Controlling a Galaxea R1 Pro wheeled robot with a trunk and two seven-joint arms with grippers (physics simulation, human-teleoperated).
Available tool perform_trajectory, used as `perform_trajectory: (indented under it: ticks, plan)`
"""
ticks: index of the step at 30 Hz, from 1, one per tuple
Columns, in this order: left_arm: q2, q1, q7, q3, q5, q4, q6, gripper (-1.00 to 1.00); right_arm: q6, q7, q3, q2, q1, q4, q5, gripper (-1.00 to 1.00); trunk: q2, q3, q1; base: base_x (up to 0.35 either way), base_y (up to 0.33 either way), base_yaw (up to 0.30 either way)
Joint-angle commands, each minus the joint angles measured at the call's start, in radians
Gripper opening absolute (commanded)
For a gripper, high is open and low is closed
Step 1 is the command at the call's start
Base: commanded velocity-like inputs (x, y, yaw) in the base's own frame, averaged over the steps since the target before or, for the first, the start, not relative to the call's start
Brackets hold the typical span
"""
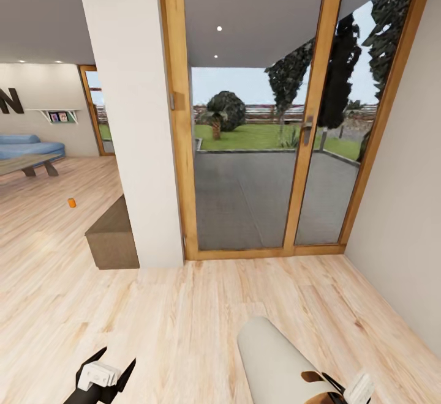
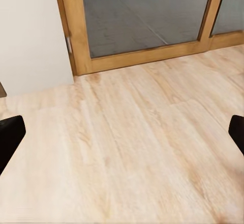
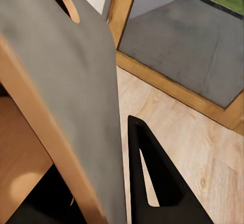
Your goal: Put the three can of soda from the living room inside the tash can in the kitchen.
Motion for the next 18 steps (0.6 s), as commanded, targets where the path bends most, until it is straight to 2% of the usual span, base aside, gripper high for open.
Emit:
perform_trajectory:
  ticks: [1,12,18]
  plan:
    - [0.0,0.0,0.0,0.0,0.0,0.001,0.0,1.0,0.005,0.005,-0.002,0.002,0.0,-0.003,-0.021,-1.0,0.0,0.0,0.0,0.0,0.0,0.0]
    - [0.0,-0.001,0.002,0.003,0.0,0.012,-0.003,1.0,0.021,-0.002,-0.009,0.006,0.003,-0.001,-0.023,-1.0,0.0,0.0,0.0,0.0,0.0,0.0]
    - [0.0,-0.001,0.004,0.004,-0.001,0.014,-0.004,1.0,0.023,-0.011,-0.04,0.011,0.003,-0.001,-0.024,-1.0,0.0,0.0,0.0,0.0,0.0,0.0]
